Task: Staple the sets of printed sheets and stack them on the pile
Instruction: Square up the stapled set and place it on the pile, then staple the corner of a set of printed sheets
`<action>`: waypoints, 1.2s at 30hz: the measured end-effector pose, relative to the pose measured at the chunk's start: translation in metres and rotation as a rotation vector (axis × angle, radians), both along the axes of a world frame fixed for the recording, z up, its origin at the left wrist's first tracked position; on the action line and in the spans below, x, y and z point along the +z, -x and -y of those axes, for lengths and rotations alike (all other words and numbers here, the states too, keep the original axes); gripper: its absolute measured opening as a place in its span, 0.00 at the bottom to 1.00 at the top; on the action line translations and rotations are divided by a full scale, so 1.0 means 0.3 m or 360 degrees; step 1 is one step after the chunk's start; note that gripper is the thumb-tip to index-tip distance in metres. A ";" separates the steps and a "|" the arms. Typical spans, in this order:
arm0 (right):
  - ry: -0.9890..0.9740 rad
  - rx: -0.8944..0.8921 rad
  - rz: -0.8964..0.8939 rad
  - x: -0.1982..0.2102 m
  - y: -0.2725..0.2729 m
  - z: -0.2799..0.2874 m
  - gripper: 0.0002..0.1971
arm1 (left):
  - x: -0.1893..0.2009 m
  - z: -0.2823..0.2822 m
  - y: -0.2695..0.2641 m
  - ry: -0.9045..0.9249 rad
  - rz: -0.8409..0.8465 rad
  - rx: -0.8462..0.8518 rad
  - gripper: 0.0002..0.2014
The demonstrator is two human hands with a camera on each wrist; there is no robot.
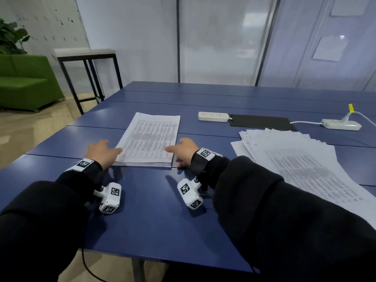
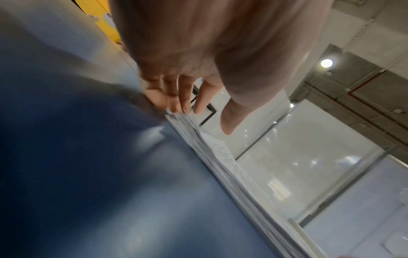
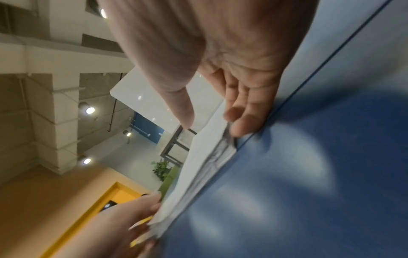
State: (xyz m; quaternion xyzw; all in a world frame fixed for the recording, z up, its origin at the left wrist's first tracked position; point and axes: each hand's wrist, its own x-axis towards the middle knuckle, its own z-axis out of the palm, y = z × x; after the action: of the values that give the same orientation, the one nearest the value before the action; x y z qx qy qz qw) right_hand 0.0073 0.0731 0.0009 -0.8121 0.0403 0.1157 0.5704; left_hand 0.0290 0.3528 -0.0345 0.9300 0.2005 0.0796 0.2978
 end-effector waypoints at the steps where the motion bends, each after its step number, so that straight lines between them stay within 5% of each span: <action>1: -0.0057 0.0020 0.0068 0.024 0.031 0.019 0.28 | 0.017 0.029 0.017 -0.0083 0.0099 0.0017 0.28; 5: -0.0529 0.0046 0.0268 0.109 0.186 0.167 0.16 | 0.118 0.237 0.098 -0.0124 0.0564 -0.0418 0.21; 9: -0.0756 -0.0098 0.0445 0.212 0.290 0.437 0.10 | 0.182 0.488 0.184 0.0023 0.0439 -0.1077 0.11; 12: -0.0387 -0.0326 0.0453 0.230 0.272 0.687 0.07 | 0.179 0.638 0.213 0.0061 0.0288 -0.1361 0.13; 16: 0.0498 -0.0570 0.0117 0.161 0.234 1.013 0.15 | 0.160 0.781 0.232 -0.0150 0.0111 -0.1628 0.24; 21: 0.1322 -0.0547 -0.0221 0.095 0.240 1.261 0.27 | 0.125 0.867 0.235 -0.0412 -0.0041 -0.1731 0.32; 27: 0.1444 -0.0543 -0.0371 0.047 0.255 1.330 0.30 | 0.124 0.863 0.247 -0.0586 -0.0172 -0.1686 0.22; 30: 0.1487 -0.0667 -0.0248 0.057 0.241 1.353 0.44 | 0.123 0.832 0.279 -0.0667 -0.0300 -0.1699 0.23; 36: 0.1402 -0.0948 0.0091 0.138 0.268 1.428 0.07 | 0.137 0.701 0.311 -0.0722 -0.0354 -0.1642 0.17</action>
State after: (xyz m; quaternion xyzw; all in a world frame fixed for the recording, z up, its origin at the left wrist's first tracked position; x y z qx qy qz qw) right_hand -0.0732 -0.3553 0.0422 -0.9310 0.2984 -0.1015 0.1844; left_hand -0.0641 0.1424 0.0066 0.9508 -0.2713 -0.1332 0.0683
